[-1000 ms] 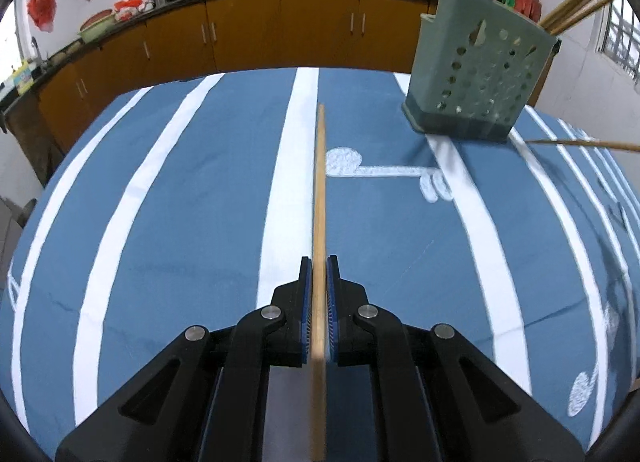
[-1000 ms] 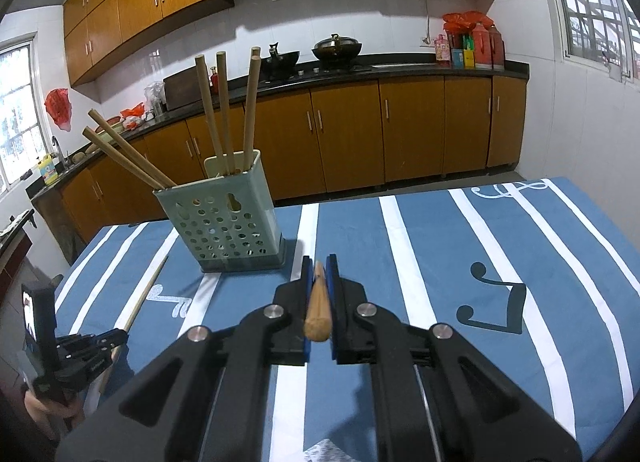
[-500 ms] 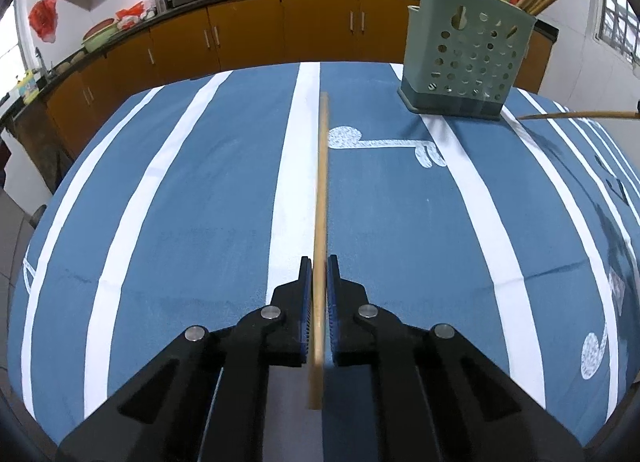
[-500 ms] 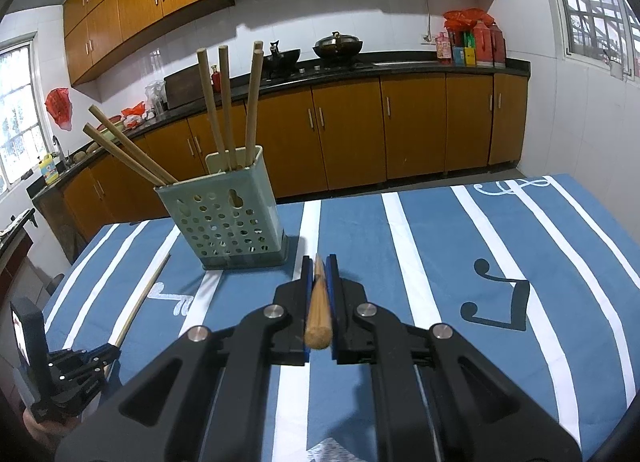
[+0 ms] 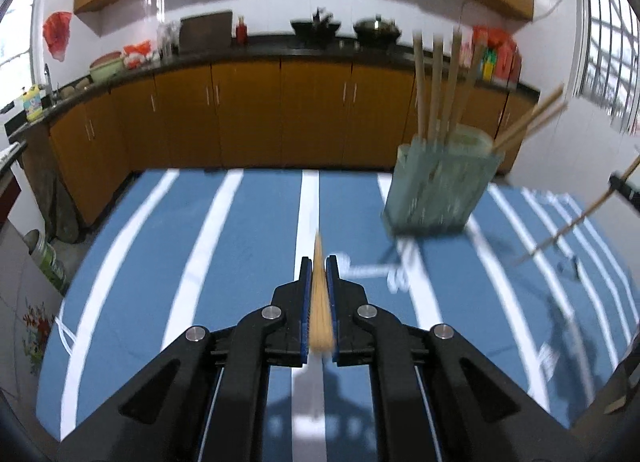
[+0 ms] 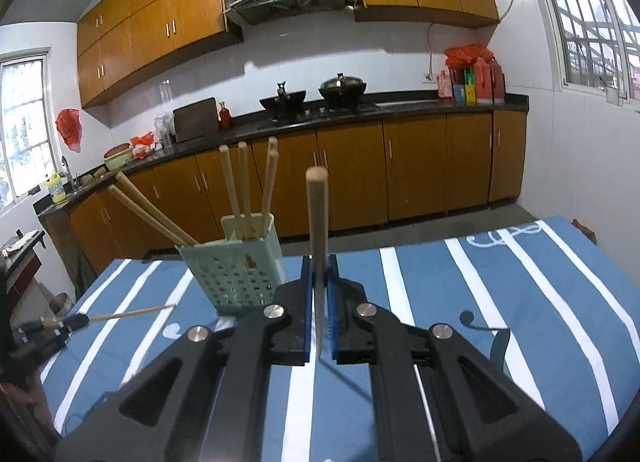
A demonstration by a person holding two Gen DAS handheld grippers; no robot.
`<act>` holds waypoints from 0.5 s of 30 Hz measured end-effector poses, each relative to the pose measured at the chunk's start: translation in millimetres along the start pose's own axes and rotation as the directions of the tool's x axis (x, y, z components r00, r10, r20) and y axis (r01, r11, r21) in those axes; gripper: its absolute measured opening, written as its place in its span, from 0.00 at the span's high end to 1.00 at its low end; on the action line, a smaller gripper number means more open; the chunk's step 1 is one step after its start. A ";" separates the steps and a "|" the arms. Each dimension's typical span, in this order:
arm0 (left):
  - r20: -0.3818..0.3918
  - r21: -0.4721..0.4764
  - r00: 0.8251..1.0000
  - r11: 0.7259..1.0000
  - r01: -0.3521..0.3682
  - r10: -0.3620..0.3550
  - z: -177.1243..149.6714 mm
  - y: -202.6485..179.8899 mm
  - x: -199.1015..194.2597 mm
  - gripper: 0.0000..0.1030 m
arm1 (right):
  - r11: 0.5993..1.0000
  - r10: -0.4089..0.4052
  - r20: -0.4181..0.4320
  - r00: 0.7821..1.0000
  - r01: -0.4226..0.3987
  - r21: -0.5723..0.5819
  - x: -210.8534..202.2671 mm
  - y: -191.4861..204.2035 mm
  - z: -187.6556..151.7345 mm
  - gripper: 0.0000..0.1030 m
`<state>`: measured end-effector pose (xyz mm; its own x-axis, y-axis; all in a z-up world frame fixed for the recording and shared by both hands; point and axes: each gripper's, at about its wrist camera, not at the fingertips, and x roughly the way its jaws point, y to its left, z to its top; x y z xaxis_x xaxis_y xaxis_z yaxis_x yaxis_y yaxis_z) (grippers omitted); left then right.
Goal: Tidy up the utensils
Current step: 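Lift both chopsticks upright and carry them over the green holder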
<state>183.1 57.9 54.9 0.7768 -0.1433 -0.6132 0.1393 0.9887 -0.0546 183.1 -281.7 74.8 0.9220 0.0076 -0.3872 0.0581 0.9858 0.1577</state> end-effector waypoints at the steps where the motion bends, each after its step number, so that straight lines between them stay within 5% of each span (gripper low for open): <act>1: 0.019 -0.008 1.000 1.000 0.005 -0.005 6.4 0.5 -4.2 0.93 | 1.000 0.004 0.003 1.000 -0.004 -0.001 -1.2 0.3 1.7 0.93; 8: 0.091 -0.003 0.994 0.999 0.054 -0.054 35.1 -4.1 -27.8 0.93 | 0.997 0.081 0.027 0.996 -0.081 0.008 -17.0 7.7 23.9 0.93; 15: 0.197 0.051 0.971 0.990 0.130 -0.138 68.5 -24.7 -68.4 0.93 | 0.974 0.221 0.123 0.967 -0.225 0.017 -53.1 18.1 72.8 0.93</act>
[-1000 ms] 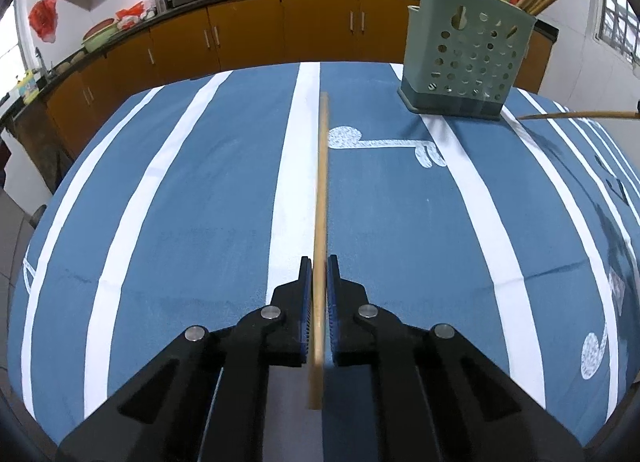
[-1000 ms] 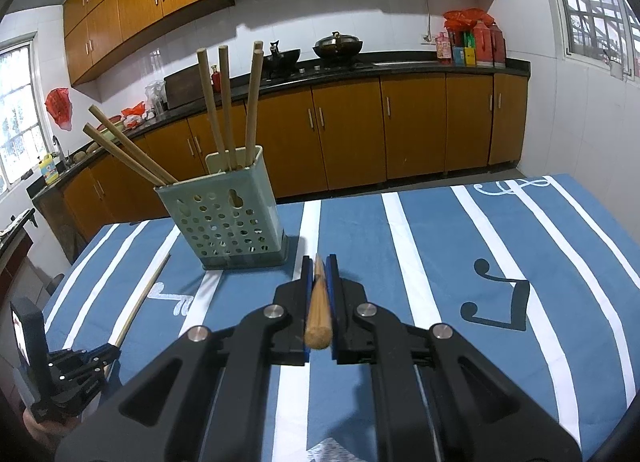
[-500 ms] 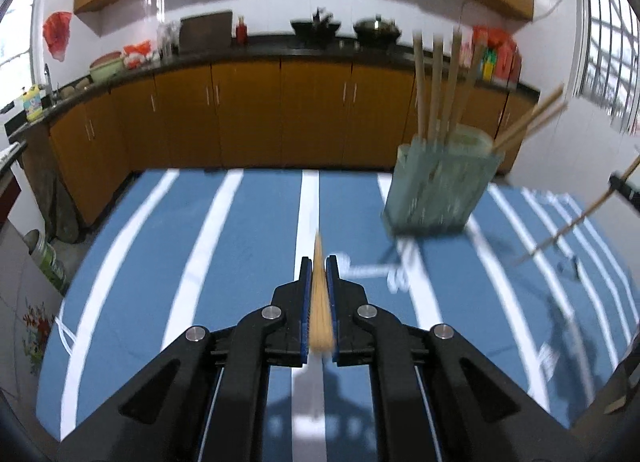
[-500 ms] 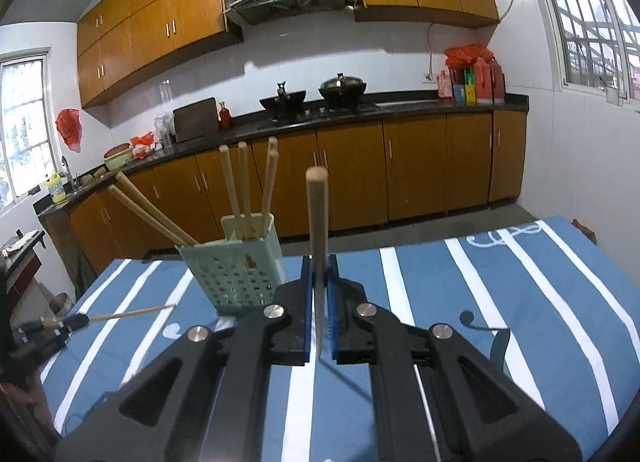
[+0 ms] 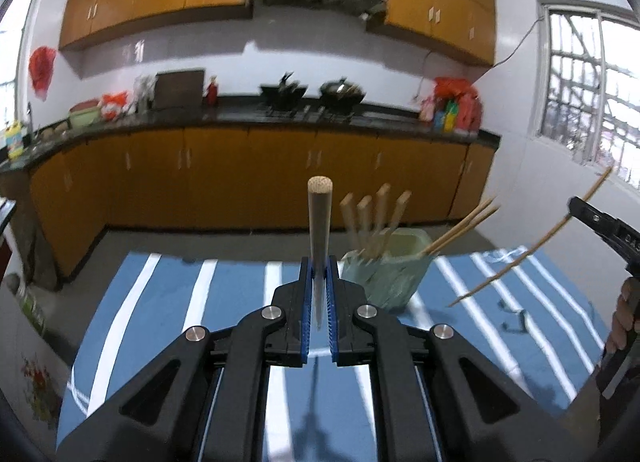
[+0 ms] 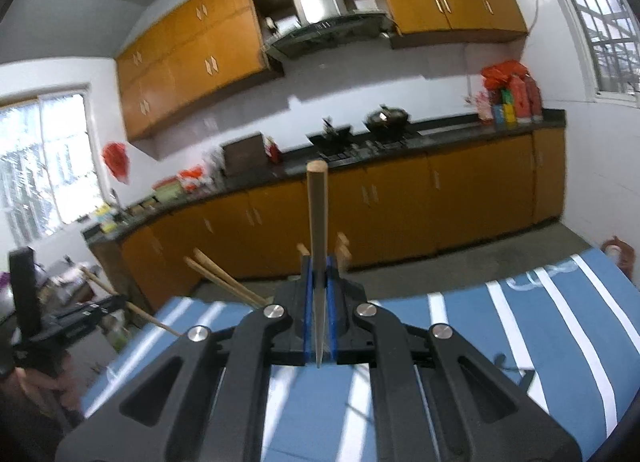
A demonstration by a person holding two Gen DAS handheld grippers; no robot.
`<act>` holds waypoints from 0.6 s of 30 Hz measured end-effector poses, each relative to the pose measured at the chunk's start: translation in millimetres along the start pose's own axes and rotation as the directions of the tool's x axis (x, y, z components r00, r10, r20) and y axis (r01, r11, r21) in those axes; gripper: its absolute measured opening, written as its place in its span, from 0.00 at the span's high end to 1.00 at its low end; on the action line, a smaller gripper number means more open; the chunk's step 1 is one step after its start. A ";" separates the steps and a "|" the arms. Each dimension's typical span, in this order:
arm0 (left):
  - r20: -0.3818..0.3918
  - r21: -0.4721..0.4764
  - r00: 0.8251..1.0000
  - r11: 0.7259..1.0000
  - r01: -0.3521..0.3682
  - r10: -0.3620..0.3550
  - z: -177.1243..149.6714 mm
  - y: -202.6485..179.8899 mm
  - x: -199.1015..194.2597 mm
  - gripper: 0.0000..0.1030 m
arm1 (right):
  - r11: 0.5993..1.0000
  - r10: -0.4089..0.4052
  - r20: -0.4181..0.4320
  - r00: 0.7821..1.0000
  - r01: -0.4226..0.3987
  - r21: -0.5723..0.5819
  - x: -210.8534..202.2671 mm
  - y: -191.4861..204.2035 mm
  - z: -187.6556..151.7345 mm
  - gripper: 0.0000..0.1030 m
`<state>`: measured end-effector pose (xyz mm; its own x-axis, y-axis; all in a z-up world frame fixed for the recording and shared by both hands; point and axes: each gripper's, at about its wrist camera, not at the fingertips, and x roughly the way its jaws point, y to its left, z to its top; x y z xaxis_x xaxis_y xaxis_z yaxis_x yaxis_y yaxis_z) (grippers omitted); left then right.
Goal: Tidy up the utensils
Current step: 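Lift both chopsticks upright and carry them over the green holder, then open both tools to drop the chopsticks into the green holder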
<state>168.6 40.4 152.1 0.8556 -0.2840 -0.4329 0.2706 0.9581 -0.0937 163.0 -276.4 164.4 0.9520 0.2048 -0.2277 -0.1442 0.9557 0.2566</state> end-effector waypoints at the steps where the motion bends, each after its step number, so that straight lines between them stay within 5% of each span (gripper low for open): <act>1: 0.018 0.004 1.000 1.000 0.014 -0.014 5.9 -5.3 -2.9 0.93 | 1.000 0.008 0.016 1.000 -0.008 -0.004 -1.7 3.9 5.6 0.93; 8: 0.104 0.020 0.989 0.995 0.101 -0.103 38.1 -41.1 -2.5 0.93 | 0.996 0.010 0.118 0.993 0.000 -0.085 7.5 37.0 35.9 0.93; 18: 0.137 0.004 0.989 0.998 0.061 -0.061 55.0 -56.2 36.4 0.93 | 0.989 -0.052 0.076 0.996 0.062 -0.133 76.4 42.3 32.1 0.93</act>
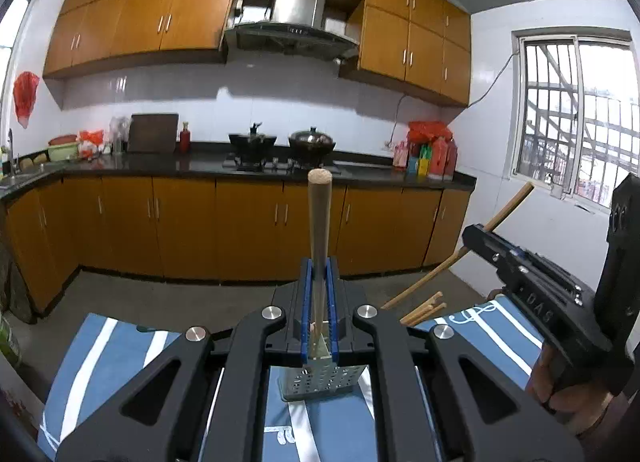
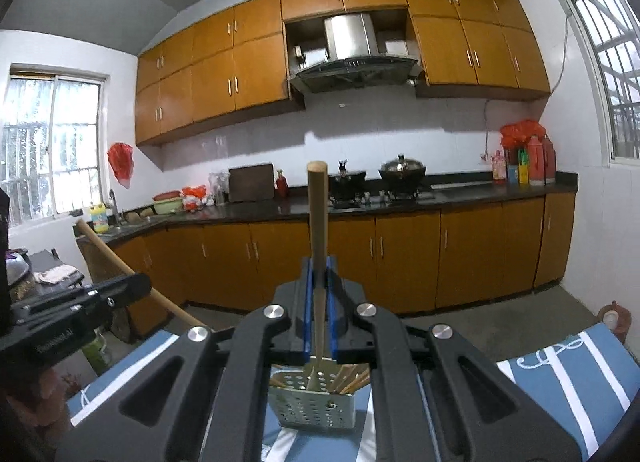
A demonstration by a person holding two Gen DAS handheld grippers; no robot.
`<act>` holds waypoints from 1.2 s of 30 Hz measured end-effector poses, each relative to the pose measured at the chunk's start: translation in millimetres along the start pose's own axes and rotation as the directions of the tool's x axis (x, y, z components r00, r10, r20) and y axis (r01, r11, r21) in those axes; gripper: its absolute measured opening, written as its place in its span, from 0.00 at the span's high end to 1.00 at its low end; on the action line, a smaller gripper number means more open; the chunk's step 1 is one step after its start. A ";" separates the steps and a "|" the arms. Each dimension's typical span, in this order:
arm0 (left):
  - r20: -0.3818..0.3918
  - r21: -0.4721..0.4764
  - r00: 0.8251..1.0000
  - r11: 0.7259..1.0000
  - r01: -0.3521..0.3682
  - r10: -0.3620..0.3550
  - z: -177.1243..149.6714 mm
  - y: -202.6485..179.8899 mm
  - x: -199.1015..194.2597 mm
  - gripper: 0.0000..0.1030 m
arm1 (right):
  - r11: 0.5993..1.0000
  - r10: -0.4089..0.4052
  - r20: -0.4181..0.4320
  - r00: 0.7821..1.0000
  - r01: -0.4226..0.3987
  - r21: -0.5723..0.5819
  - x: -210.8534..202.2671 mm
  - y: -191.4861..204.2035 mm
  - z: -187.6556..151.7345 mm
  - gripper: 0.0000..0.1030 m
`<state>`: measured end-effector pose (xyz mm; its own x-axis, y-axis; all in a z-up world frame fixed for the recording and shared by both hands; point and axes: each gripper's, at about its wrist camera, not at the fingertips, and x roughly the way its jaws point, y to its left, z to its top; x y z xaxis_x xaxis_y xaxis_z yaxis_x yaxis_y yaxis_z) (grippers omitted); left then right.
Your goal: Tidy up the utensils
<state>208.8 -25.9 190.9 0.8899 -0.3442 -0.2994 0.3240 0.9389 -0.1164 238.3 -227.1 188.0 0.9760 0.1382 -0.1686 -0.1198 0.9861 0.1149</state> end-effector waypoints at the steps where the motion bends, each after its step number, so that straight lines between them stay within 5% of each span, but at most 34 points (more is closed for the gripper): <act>1: -0.009 0.000 1.000 1.000 -0.006 0.006 -1.9 0.8 4.1 0.93 | 1.000 -0.003 -0.017 1.000 0.003 0.005 6.8 -1.4 -3.0 0.93; 19: -0.128 -0.058 0.992 0.998 0.004 -0.011 -26.2 7.2 46.5 0.92 | 0.999 0.014 -0.134 0.991 -0.007 0.048 49.3 -4.4 -25.1 0.89; 23: -0.099 -0.083 0.995 0.997 0.005 -0.013 -18.5 14.4 33.5 0.69 | 0.998 0.012 -0.098 0.995 -0.005 0.067 33.4 -11.1 -21.2 0.78; 26: -0.064 -0.093 0.998 0.996 0.002 -0.008 -9.5 17.3 20.8 0.67 | 0.997 0.008 -0.064 0.998 -0.002 0.083 14.5 -17.4 -16.9 0.74; 31: -0.010 -0.101 1.000 0.995 -0.015 0.014 -6.2 26.8 -16.8 0.64 | 0.997 -0.011 -0.035 0.999 0.014 0.081 -20.1 -22.8 -20.1 0.48; 36: 0.017 -0.076 0.997 0.995 -0.071 0.073 -17.7 34.7 -49.2 0.47 | 0.997 -0.037 -0.015 0.999 0.038 0.063 -60.6 -14.5 -38.8 0.18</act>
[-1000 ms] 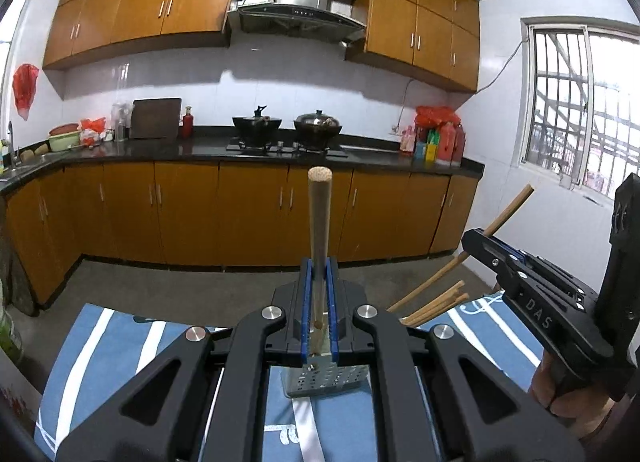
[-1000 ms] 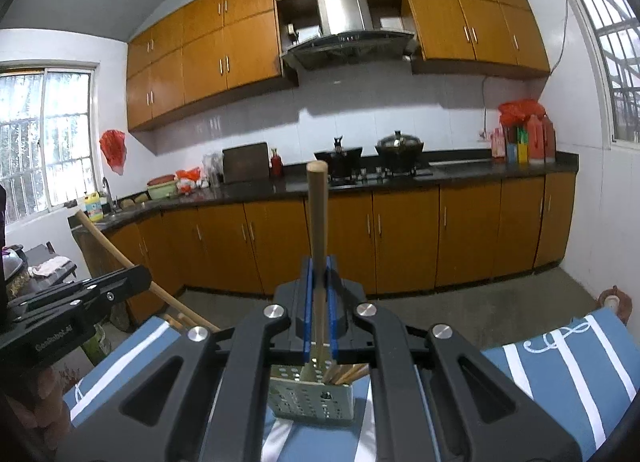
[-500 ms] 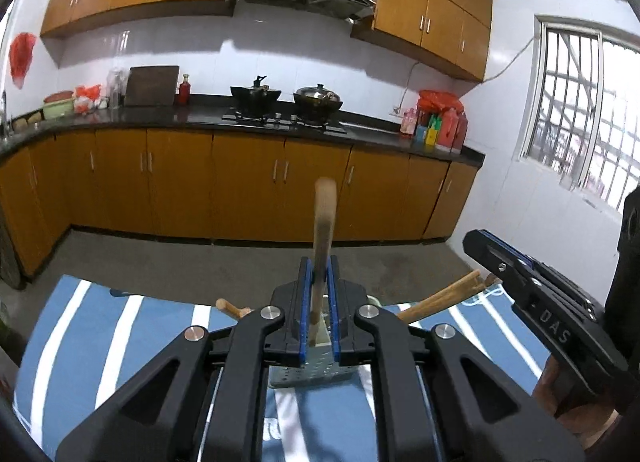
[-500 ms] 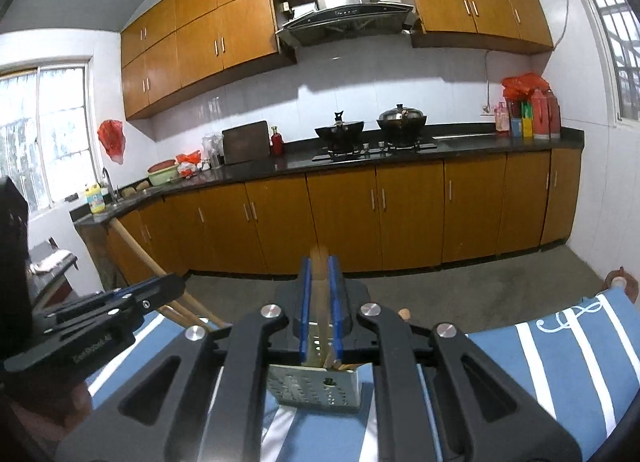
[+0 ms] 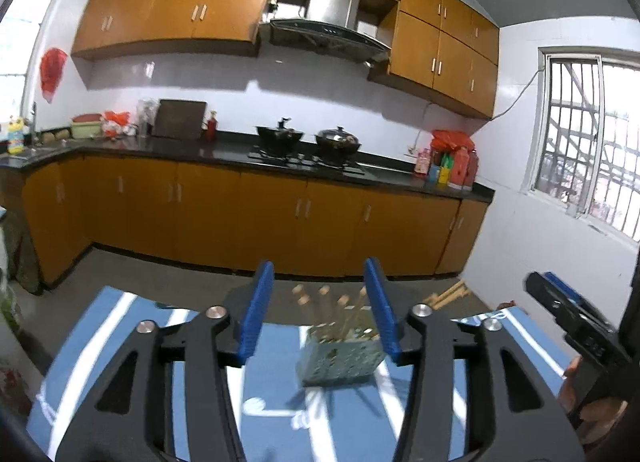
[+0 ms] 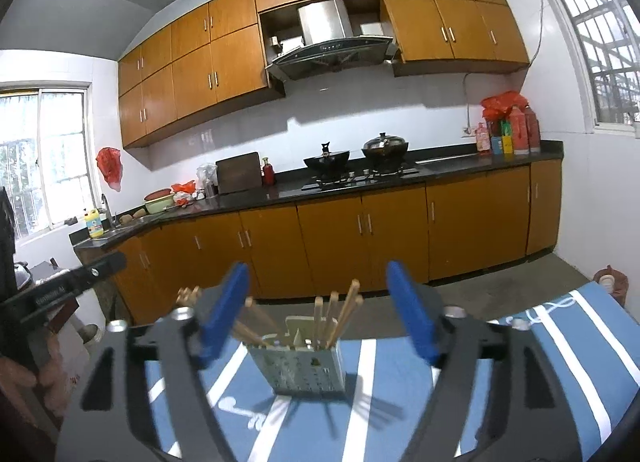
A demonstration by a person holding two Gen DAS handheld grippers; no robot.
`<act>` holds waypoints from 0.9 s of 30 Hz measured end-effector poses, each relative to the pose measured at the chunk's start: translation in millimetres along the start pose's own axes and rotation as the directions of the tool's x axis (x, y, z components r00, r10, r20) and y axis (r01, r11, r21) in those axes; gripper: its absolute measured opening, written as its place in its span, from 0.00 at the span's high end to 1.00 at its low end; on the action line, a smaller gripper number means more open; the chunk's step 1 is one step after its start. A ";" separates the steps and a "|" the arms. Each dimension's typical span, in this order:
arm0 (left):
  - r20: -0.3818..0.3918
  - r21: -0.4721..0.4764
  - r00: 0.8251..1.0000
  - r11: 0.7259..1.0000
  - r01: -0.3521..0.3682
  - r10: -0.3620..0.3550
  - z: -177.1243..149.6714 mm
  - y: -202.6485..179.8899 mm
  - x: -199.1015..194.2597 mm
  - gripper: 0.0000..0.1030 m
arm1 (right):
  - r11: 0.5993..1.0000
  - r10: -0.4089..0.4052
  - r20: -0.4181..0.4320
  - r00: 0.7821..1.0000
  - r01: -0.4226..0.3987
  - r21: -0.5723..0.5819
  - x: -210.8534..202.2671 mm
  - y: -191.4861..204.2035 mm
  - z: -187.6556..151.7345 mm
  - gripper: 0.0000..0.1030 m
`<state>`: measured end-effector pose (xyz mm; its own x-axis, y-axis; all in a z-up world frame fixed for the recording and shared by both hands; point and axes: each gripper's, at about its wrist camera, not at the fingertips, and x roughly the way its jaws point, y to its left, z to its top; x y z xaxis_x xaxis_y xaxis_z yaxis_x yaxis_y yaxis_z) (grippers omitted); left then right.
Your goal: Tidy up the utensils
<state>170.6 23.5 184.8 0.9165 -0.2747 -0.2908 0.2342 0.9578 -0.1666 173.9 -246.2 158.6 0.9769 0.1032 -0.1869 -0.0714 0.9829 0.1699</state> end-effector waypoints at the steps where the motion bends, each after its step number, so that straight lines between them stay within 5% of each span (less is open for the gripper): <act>1: 0.008 0.014 1.000 1.000 -0.020 0.020 -5.4 1.5 -8.9 0.44 | 1.000 -0.006 0.003 1.000 0.006 -0.011 -7.9 2.0 -5.1 0.10; 6: 0.049 0.095 0.993 0.989 -0.110 0.106 -34.7 -0.4 -44.6 0.12 | 0.993 -0.065 0.014 0.998 0.066 -0.095 -47.2 23.5 -38.1 0.04; 9: 0.085 0.149 0.984 0.975 -0.166 0.155 -58.4 -4.6 -68.3 0.03 | 0.994 -0.066 0.003 0.998 0.066 -0.083 -67.4 30.5 -58.1 0.04; 19: 0.088 0.187 0.969 0.952 -0.243 0.230 -129.5 -16.6 -103.8 0.02 | 0.989 -0.114 -0.055 0.992 0.109 -0.096 -110.8 35.7 -127.7 0.04; 27: -0.008 0.117 0.969 0.962 -0.246 0.249 -178.0 -11.2 -110.6 0.02 | 0.985 -0.128 -0.097 0.987 0.115 -0.132 -133.9 40.0 -175.6 0.04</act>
<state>8.9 28.0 51.2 0.9433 -0.0287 -0.3307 0.0380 0.9990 0.0219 4.9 -193.9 20.5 0.9539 -0.0090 -0.3001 0.0153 0.9997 0.0186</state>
